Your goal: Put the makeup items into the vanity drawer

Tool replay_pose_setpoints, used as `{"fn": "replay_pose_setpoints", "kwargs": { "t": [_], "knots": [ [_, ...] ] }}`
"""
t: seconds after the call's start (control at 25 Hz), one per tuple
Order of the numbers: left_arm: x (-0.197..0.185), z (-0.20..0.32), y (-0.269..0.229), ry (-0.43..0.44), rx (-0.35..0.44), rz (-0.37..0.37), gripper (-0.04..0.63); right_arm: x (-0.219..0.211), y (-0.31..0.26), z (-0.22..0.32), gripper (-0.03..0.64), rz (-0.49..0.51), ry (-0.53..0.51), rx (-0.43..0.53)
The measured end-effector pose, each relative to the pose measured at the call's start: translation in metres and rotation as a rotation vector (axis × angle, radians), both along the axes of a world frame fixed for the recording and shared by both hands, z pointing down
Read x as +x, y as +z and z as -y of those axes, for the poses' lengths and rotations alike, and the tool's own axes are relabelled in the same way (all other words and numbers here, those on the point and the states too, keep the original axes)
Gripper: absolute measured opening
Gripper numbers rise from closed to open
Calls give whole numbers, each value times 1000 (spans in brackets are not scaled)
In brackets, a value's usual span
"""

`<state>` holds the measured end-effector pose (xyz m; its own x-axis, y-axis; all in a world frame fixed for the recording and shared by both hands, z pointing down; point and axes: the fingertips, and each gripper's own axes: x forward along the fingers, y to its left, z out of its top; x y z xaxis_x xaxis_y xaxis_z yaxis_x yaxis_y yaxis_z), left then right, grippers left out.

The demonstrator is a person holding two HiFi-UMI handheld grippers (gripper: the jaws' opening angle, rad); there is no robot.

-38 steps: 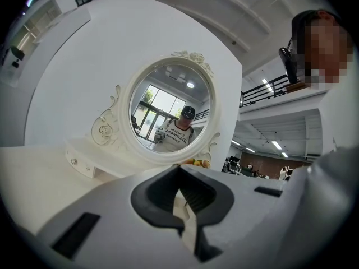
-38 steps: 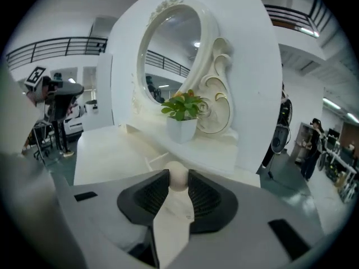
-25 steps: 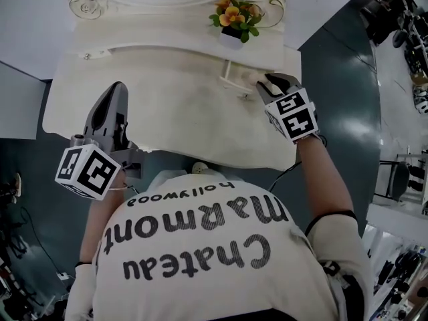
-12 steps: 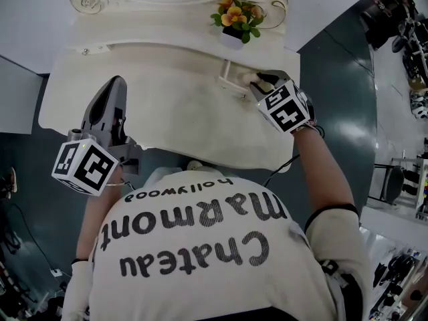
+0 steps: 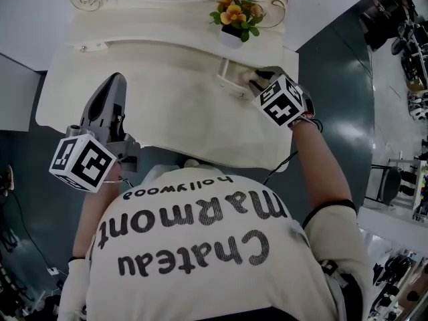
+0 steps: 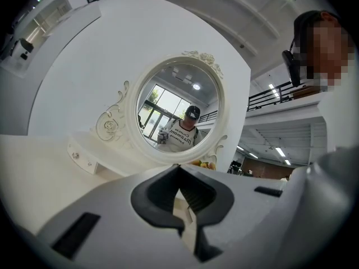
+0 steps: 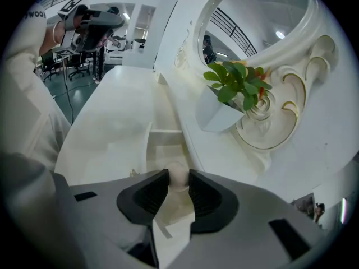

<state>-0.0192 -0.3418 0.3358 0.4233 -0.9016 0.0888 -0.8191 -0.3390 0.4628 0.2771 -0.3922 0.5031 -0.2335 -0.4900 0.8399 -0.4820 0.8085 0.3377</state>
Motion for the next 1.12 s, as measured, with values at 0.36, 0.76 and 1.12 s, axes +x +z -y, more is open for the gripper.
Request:
{"fn": "replay_pose_setpoints", "kwargs": {
  "t": [0.36, 0.76, 1.12],
  "knots": [
    [12, 4, -3, 29, 6, 9, 8, 2, 4, 2, 133, -34, -3, -24],
    [13, 6, 2, 34, -17, 4, 8, 10, 10, 6, 135, -71, -17, -58],
    [15, 2, 2, 47, -22, 4, 8, 14, 9, 6, 135, -75, 2, -66]
  ]
}}
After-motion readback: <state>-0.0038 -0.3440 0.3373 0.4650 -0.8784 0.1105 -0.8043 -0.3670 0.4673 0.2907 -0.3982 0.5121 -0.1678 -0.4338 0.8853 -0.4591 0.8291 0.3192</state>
